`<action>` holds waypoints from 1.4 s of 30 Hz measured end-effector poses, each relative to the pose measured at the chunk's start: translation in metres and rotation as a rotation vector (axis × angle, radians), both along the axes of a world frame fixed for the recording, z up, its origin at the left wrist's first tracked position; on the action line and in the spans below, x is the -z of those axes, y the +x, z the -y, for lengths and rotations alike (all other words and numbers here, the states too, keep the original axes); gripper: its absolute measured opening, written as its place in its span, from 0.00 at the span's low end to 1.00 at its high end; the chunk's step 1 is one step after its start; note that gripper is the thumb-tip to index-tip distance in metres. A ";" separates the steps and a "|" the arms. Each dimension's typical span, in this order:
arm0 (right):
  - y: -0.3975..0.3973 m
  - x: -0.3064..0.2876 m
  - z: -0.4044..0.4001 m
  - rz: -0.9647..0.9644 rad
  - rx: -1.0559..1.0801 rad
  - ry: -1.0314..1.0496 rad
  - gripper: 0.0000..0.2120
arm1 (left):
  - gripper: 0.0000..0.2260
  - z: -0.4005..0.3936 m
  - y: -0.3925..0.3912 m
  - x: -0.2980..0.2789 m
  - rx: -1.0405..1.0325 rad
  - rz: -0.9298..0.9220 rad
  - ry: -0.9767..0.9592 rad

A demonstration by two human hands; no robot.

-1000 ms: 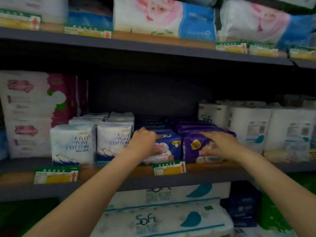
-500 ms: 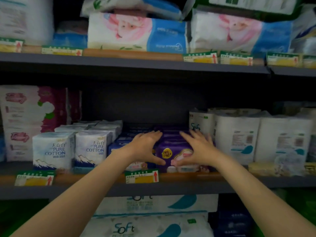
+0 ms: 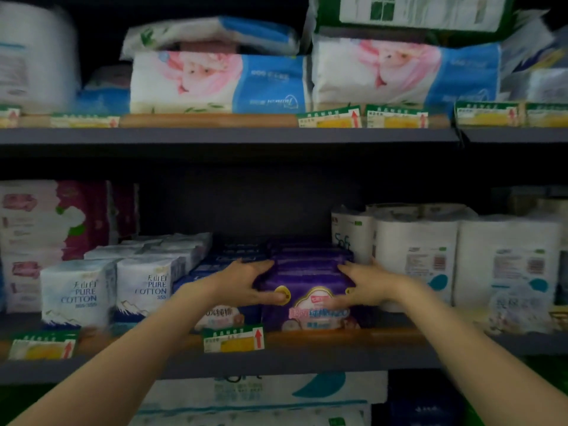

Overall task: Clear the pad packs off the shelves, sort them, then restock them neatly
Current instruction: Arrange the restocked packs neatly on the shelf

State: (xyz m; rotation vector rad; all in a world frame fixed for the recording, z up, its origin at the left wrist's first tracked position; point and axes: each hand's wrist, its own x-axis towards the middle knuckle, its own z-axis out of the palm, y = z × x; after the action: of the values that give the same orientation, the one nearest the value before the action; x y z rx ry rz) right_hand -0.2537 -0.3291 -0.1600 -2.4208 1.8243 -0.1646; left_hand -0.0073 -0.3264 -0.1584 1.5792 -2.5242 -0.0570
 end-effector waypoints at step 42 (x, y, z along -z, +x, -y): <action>0.028 0.017 -0.006 -0.130 -0.141 -0.223 0.37 | 0.30 -0.001 -0.016 0.030 0.034 0.126 -0.349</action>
State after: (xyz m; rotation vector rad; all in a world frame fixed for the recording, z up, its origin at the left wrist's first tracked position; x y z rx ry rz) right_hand -0.2262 -0.3227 -0.1770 -2.7630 1.7623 -0.2145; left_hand -0.0229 -0.3252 -0.1884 1.4396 -2.4781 0.4673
